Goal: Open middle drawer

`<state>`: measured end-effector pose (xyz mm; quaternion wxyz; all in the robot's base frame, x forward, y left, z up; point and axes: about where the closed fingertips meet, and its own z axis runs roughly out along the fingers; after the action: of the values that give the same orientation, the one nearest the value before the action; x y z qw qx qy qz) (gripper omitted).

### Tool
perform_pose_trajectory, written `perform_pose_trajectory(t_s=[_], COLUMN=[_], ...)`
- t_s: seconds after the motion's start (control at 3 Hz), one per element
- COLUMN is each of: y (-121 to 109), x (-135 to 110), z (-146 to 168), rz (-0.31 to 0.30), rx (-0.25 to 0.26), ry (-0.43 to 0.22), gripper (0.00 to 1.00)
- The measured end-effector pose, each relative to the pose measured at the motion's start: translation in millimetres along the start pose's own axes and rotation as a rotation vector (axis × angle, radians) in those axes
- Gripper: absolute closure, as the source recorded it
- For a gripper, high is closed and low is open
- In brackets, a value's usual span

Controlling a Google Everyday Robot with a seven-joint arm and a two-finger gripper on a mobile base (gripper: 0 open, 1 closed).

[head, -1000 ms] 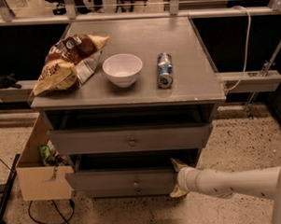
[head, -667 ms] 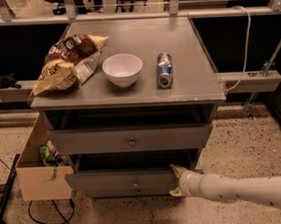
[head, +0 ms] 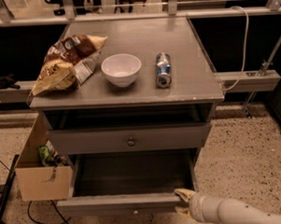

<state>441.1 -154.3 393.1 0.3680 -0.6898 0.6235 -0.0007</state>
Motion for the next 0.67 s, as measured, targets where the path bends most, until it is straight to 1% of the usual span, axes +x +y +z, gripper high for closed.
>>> perform_pose_trajectory(t_s=[0.33, 0.67], y=[-1.4, -1.4], x=[-2.3, -2.4], z=[-1.9, -1.9], rz=[0.0, 0.0], rx=[0.0, 0.0], ry=[0.0, 0.0], gripper=[1.0, 0.82])
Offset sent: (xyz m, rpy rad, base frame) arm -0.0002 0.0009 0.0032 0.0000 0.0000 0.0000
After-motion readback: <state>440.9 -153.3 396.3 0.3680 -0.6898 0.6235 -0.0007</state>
